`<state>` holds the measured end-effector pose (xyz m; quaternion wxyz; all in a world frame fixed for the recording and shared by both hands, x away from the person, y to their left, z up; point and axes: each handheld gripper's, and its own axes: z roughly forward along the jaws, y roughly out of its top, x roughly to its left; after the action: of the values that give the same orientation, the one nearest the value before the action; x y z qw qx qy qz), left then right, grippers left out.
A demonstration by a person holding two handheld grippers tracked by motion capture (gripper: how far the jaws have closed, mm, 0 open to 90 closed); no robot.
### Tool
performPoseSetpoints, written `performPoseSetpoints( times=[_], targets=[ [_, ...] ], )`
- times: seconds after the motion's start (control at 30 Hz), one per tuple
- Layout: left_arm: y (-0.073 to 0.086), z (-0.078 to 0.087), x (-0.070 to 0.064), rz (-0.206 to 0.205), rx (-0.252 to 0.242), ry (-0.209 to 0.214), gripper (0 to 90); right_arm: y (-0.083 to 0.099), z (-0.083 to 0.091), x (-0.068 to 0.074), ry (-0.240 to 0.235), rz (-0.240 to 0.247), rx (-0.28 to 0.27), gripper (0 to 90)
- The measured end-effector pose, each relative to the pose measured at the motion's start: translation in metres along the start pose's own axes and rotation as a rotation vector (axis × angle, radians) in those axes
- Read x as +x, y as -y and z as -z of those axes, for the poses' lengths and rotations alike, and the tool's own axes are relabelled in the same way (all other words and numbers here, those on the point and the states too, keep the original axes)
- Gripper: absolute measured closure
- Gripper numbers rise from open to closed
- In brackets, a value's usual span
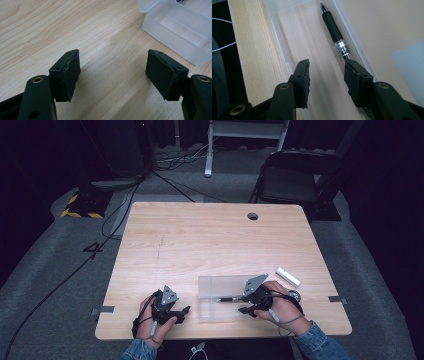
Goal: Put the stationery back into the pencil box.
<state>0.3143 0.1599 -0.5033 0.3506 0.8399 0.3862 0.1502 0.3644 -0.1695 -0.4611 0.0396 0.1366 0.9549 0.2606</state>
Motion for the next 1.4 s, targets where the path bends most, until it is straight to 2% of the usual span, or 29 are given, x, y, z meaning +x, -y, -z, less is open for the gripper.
performPoseSetpoints(
  times=[0.33,0.63,0.87,1.07,1.27,1.4],
  targets=[
    [0.001,0.002,0.005,0.009,0.002,-0.01,26.4,0.003,0.021,-0.007,0.05,-0.038,-0.065,55.3],
    [0.002,0.001,0.009,0.023,0.002,-0.015,22.4,0.015,0.052,-0.021,0.126,-0.123,-0.147,53.8],
    [0.001,0.0,0.01,0.026,0.01,-0.019,20.6,0.035,0.077,-0.037,0.2,-0.195,-0.187,53.4],
    [0.001,0.0,0.011,0.026,0.009,-0.023,19.3,0.049,0.088,-0.051,0.246,-0.246,-0.193,50.8],
    [0.001,0.0,0.011,0.023,0.015,-0.025,17.3,0.062,0.089,-0.063,0.295,-0.284,-0.176,49.0],
    [0.001,0.0,0.012,0.021,0.017,-0.021,16.5,0.073,0.087,-0.075,0.331,-0.325,-0.159,48.9]
  ],
)
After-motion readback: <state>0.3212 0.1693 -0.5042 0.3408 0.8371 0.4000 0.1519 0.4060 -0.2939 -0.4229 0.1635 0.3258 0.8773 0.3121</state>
